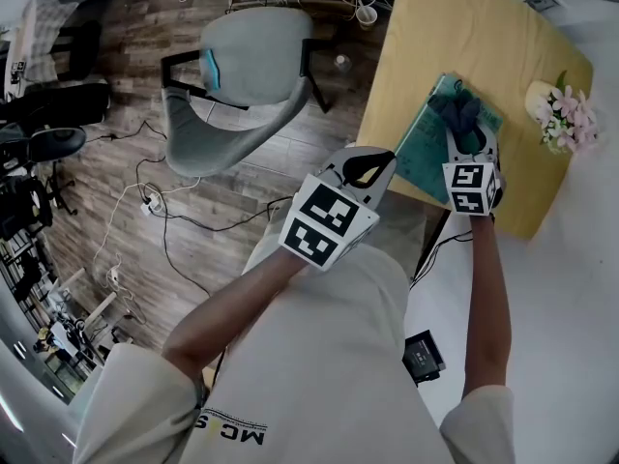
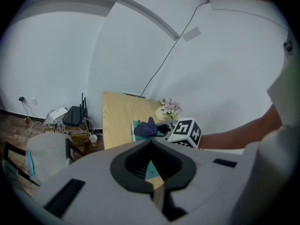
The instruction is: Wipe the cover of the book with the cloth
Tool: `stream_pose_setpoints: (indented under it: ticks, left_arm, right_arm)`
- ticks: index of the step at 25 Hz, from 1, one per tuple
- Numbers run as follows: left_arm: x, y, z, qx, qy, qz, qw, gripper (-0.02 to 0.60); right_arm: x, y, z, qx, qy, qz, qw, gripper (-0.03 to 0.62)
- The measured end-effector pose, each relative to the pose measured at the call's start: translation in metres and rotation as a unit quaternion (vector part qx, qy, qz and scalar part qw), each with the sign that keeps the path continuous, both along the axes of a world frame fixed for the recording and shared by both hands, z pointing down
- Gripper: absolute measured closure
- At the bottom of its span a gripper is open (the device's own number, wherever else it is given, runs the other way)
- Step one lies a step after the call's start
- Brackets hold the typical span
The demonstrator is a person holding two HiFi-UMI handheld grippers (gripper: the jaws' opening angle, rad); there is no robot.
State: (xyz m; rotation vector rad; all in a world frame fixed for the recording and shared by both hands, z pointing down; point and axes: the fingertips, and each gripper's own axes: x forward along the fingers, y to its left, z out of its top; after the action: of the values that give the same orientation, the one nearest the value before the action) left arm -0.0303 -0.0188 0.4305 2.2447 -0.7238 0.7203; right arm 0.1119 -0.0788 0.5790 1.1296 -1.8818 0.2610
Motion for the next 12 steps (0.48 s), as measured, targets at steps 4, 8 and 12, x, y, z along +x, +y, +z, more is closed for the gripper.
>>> stream_pose_setpoints:
  ticks: [4,8,12]
  left_arm:
    - [-0.002,0.001,-0.002,0.008,0.004,-0.003,1.0000,0.571]
    - [-0.005,0.005,-0.002,0.008,0.006,-0.002,0.9999,0.571]
    - [-0.005,0.009,-0.002,0.006,0.006,0.001,1.0000,0.571]
  right_arm:
    - [-0.008,0.012,0.000,-0.002,0.001,-0.010,1.000,0.419]
    - [-0.015,0.025,0.001,-0.008,0.000,-0.014,1.000,0.419]
    - [-0.022,0.037,0.002,-0.013,-0.002,-0.015,1.000,0.419]
